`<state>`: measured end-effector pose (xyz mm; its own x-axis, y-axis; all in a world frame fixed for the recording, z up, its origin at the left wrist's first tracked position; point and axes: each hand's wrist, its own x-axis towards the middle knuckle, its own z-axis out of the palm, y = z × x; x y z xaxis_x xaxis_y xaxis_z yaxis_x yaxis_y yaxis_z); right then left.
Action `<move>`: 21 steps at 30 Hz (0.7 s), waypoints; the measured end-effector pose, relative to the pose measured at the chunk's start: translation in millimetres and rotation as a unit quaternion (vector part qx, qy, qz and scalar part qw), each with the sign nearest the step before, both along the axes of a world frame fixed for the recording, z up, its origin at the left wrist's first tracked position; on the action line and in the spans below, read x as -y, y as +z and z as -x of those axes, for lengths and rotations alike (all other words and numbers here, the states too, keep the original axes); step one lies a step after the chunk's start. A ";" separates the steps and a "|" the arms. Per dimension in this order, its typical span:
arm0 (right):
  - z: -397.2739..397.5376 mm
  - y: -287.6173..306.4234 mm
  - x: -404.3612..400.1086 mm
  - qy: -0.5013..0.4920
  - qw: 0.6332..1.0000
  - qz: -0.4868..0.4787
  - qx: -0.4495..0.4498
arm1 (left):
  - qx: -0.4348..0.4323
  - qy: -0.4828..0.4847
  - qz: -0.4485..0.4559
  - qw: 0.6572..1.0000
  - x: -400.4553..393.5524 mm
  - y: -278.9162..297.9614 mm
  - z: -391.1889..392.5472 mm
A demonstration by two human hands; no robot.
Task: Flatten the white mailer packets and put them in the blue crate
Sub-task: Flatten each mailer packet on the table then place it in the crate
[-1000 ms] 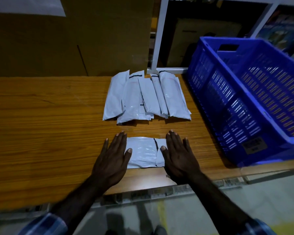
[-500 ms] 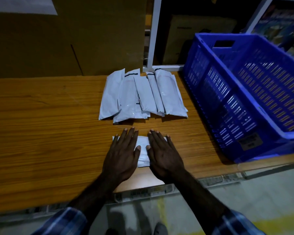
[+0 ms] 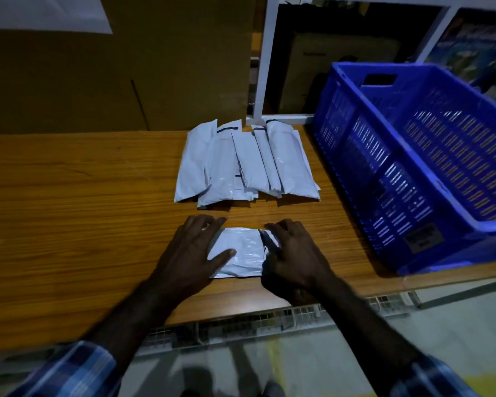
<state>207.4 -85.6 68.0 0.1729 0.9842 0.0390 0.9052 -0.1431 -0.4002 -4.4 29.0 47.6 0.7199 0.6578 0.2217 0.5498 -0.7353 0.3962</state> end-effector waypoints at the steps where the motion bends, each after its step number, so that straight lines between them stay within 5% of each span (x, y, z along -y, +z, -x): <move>1: -2.1 2.9 -1.9 0.008 0.999 0.046 -0.008 | -0.036 -0.015 0.009 0.999 -5.0 -2.1 0.1; 5: -10.2 6.9 -8.0 0.024 0.994 0.108 -0.014 | -0.115 -0.043 0.045 0.991 -18.5 2.2 -1.1; 12: -22.5 20.3 -21.7 0.057 0.996 0.067 0.019 | -0.079 -0.056 0.096 0.991 -33.1 29.2 -4.6; 21: -20.7 21.8 -5.6 0.055 0.995 -0.066 0.057 | 0.057 -0.051 -0.075 0.994 5.0 36.1 19.8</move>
<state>228.2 -80.0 89.8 0.0521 0.9818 0.1824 0.9533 0.0056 -0.3021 -24.3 24.0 83.7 0.7463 0.5354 0.3955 0.4265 -0.8408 0.3335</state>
